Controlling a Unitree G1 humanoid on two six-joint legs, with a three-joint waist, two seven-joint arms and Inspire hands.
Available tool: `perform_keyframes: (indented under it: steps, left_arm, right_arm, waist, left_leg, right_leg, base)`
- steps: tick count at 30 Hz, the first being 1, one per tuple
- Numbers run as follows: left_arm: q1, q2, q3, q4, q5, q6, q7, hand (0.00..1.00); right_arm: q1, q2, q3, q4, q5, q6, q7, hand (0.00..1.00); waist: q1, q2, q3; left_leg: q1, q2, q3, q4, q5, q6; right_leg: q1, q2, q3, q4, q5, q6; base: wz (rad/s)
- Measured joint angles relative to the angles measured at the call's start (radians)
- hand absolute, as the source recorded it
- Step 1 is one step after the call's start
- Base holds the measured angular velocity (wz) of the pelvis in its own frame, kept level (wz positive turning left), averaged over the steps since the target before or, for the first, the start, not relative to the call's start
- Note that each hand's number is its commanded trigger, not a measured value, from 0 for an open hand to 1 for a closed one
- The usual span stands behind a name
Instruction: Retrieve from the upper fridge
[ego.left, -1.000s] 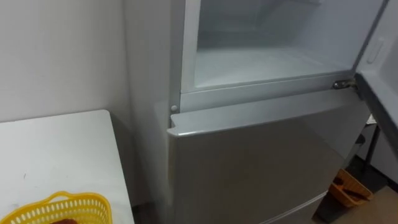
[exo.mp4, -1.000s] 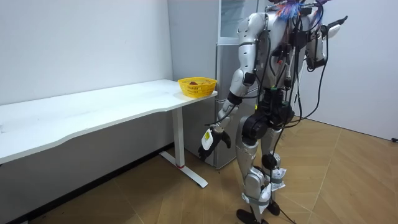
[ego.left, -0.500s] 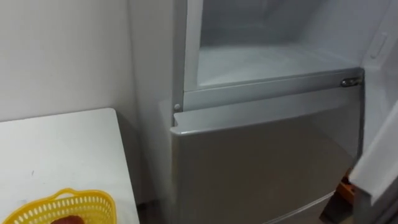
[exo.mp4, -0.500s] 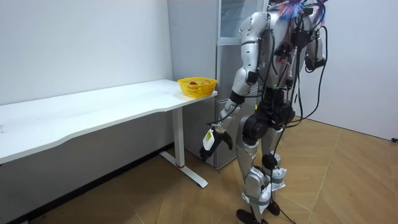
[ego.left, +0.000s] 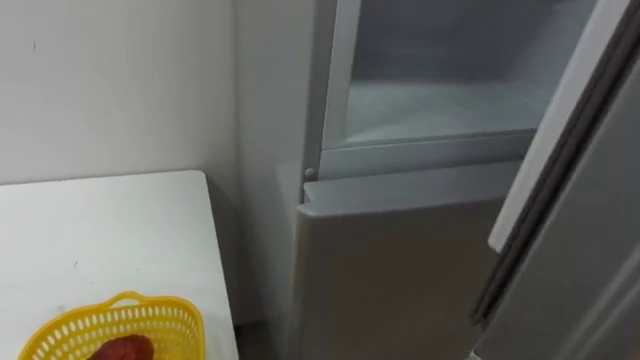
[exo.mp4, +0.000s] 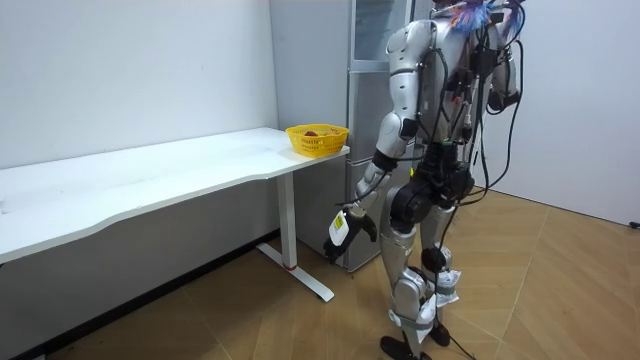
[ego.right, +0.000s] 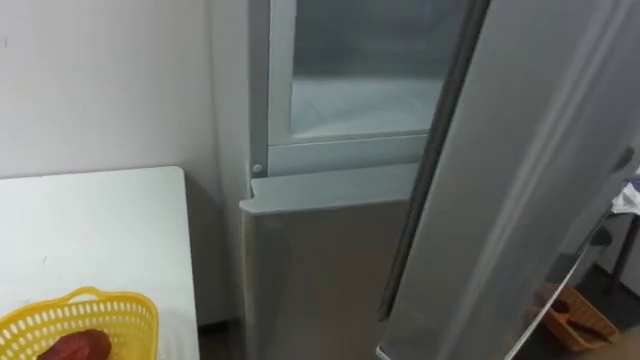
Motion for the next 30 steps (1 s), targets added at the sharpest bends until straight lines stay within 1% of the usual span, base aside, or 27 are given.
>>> perform_keyframes:
  steps: [2,4,6,8,9,11,13,16,18,19,23,26,30]
  left_arm:
    - [0.001,0.000,0.002,0.005,0.000,0.000,0.001,0.00]
    - [0.003,0.000,0.000,0.006,0.005,0.001,0.006,0.00]
    - [0.004,-0.002,-0.001,0.011,0.008,0.001,0.009,0.00]
    - [0.005,-0.003,-0.001,0.019,0.010,0.002,0.009,0.00]
    - [0.011,-0.002,-0.001,0.019,0.011,0.006,0.009,0.00]
    - [0.019,-0.002,0.003,0.018,0.028,0.017,0.009,0.00]
    - [0.030,-0.004,0.006,0.020,0.034,0.022,0.009,0.00]
    - [0.043,-0.006,0.006,0.020,0.049,0.022,0.009,0.00]
    - [0.050,-0.006,0.006,0.027,0.049,0.021,0.009,0.00]
    - [0.050,-0.006,0.006,0.037,0.049,0.020,0.009,0.00]
    - [0.057,-0.010,0.024,0.079,0.048,0.021,0.009,0.00]
    - [0.059,-0.019,0.032,0.087,0.048,0.022,0.009,0.00]
    - [0.058,-0.028,0.039,0.087,0.048,0.021,0.009,0.00]
  right_arm:
    - [-0.005,0.000,0.012,0.006,-0.004,0.005,0.010,0.00]
    - [-0.011,0.000,0.038,0.006,-0.004,0.004,0.021,0.00]
    - [-0.021,0.000,0.079,0.007,-0.004,0.004,0.038,0.00]
    - [-0.030,0.000,0.104,0.007,-0.007,0.006,0.045,0.00]
    - [-0.037,0.001,0.104,0.010,-0.019,0.007,0.048,0.00]
    - [-0.042,0.001,0.106,0.014,-0.034,0.012,0.054,0.00]
    - [-0.056,0.001,0.119,0.026,-0.042,0.013,0.056,0.00]
    - [-0.073,0.001,0.121,0.054,-0.061,0.013,0.065,0.00]
    - [-0.073,0.001,0.122,0.064,-0.061,0.010,0.071,0.00]
    - [-0.073,0.001,0.122,0.067,-0.061,0.009,0.072,0.00]
    - [-0.073,0.001,0.123,0.085,-0.061,0.009,0.078,0.00]
    - [-0.073,0.001,0.123,0.095,-0.061,0.009,0.077,0.00]
    - [-0.073,0.001,0.123,0.098,-0.059,0.009,0.076,0.00]
  waist:
    - [0.011,0.002,-0.0002]
    - [0.030,0.005,-0.0005]
    - [0.038,0.011,-0.0002]
    - [0.057,0.018,0.0007]
    - [0.058,0.022,0.0002]
    - [0.063,0.024,-0.0006]
    - [0.081,0.024,-0.0006]
    - [0.091,0.020,-0.0002]
    - [0.110,0.018,-0.0010]
    - [0.111,0.018,-0.0010]
    - [0.111,0.003,-0.0002]
    - [0.111,-0.007,-0.0002]
    - [0.112,-0.010,-0.0003]
  left_leg:
    - [0.001,0.000,-0.003,-0.001,0.000,0.000]
    - [0.001,0.002,-0.005,0.002,0.000,0.000]
    - [0.000,0.002,-0.024,0.004,0.000,-0.001]
    - [-0.001,0.003,-0.032,0.007,-0.001,-0.002]
    - [-0.004,0.003,-0.044,0.012,-0.001,-0.002]
    - [-0.012,0.002,-0.054,0.020,-0.001,-0.002]
    - [-0.016,0.002,-0.056,0.025,-0.001,-0.002]
    - [-0.018,-0.001,-0.073,0.037,-0.001,-0.002]
    - [-0.017,-0.001,-0.077,0.039,-0.001,-0.002]
    - [-0.016,-0.001,-0.077,0.039,-0.001,-0.002]
    - [-0.014,-0.002,-0.085,0.041,0.000,-0.003]
    - [-0.016,-0.002,-0.091,0.047,0.000,-0.003]
    - [-0.017,-0.003,-0.096,0.049,0.000,-0.003]
  right_leg:
    - [0.001,-0.001,-0.008,0.001,0.000,0.000]
    - [0.001,-0.002,-0.020,0.003,0.001,-0.001]
    - [0.007,-0.005,-0.047,0.003,0.001,-0.001]
    - [0.014,-0.006,-0.059,0.002,0.001,-0.001]
    - [0.019,-0.009,-0.074,0.002,0.001,-0.001]
    - [0.019,-0.012,-0.090,0.001,0.000,-0.001]
    - [0.018,-0.013,-0.099,-0.001,0.000,-0.002]
    - [0.024,-0.018,-0.114,-0.004,-0.002,-0.005]
    - [0.029,-0.020,-0.128,-0.016,-0.003,-0.006]
    - [0.033,-0.020,-0.128,-0.017,-0.003,-0.006]
    - [0.042,-0.021,-0.134,-0.016,-0.006,-0.008]
    - [0.044,-0.021,-0.138,-0.016,-0.005,-0.008]
    - [0.047,-0.021,-0.140,-0.016,-0.006,-0.008]
  base:
    - [0.06]
    - [0.05]
    - [0.20]
    - [0.18]
    - [0.23]
    - [0.20]
    - [0.07]
    - [0.16]
    - [0.05]
    - [0.03]
    - [0.04]
    - [0.03]
    - [0.02]
